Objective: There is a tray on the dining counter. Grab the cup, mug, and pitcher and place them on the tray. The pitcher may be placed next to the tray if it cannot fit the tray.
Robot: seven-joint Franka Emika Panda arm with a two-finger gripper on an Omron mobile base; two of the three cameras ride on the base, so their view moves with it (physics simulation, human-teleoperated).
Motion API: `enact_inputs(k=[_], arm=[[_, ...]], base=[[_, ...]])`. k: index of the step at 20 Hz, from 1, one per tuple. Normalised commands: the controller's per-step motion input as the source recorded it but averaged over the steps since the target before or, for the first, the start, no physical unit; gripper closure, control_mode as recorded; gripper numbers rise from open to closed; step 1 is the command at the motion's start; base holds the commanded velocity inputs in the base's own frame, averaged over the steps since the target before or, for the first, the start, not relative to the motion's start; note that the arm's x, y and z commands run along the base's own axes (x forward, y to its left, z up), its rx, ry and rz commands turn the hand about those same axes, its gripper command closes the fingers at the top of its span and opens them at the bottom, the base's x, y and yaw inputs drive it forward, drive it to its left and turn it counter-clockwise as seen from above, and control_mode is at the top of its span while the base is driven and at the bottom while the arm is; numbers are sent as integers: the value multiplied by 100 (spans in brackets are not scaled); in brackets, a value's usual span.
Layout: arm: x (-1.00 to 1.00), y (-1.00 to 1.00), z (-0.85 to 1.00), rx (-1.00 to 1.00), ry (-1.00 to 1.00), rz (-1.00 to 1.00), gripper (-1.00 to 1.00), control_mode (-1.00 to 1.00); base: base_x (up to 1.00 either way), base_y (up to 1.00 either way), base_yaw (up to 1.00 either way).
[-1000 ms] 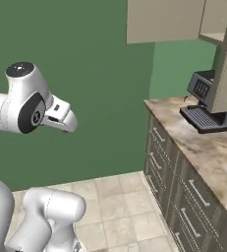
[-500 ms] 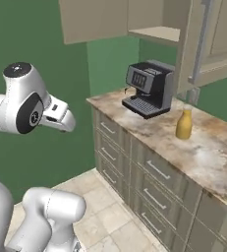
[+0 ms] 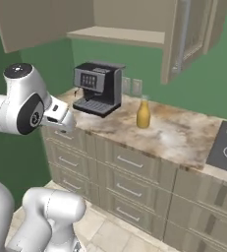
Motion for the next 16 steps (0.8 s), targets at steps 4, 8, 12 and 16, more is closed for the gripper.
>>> enact_inputs(k=[4,8,12,16], arm=[[0,0,0,0,0,0,-100,100],[0,0,0,0,0,0,-100,100],[0,0,0,0,0,0,-100,100],[0,0,0,0,0,0,-100,100]], base=[[34,67,-61],[30,47,-57],[44,1,-30],[57,-1,-16]])
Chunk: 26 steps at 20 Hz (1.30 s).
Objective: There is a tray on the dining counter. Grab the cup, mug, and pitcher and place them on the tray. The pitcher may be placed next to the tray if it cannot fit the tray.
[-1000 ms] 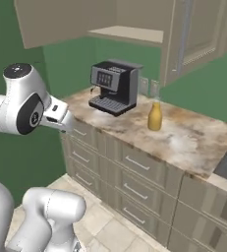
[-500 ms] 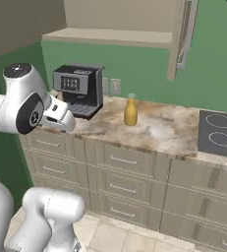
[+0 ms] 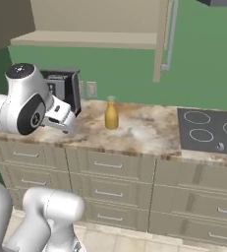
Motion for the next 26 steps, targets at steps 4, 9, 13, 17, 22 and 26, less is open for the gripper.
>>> enact_inputs(k=[4,9,13,17,22,26], arm=[[0,0,0,0,0,0,-100,100],[0,0,0,0,0,0,-100,100],[0,0,0,0,0,0,-100,100],[0,0,0,0,0,0,-100,100],[0,0,0,0,0,0,-100,100],[0,0,0,0,0,0,-100,100]], base=[[72,0,-11],[58,0,0],[25,-15,0],[19,-24,0],[39,-25,0],[57,-28,0]])
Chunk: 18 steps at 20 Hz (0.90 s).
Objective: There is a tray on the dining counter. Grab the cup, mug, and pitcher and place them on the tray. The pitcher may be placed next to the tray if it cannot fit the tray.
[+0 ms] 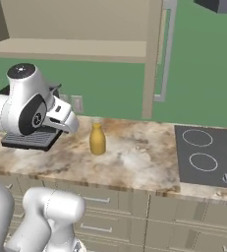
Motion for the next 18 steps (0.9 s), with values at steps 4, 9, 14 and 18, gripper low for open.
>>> enact_inputs(k=[4,9,14,18], arm=[[0,0,0,0,0,0,-100,100],[0,0,0,0,0,0,-100,100],[0,0,0,0,0,0,-100,100],[0,0,0,0,0,0,-100,100]], base=[[53,-29,0],[31,-35,-8],[17,-23,-8],[3,-4,0]])
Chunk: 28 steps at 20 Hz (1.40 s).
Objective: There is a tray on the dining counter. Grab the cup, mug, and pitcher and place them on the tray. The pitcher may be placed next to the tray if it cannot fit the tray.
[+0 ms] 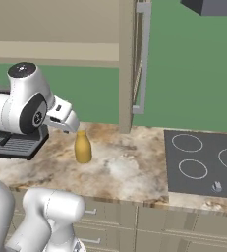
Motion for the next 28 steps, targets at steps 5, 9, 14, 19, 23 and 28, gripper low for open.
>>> enact_inputs(k=[5,9,14,19,23,28], arm=[[6,2,-3,-2,3,0,-100,-100],[12,0,-13,-1,9,5,-100,-100],[11,1,-9,-2,14,7,-100,-100],[9,1,-14,-2,4,5,-100,-100],[22,5,-30,0,0,0,-100,-100],[10,1,-43,0,0,0,-100,-100]], base=[[1,0,0],[0,0,0],[0,0,0],[0,0,0],[0,0,0],[0,0,0]])
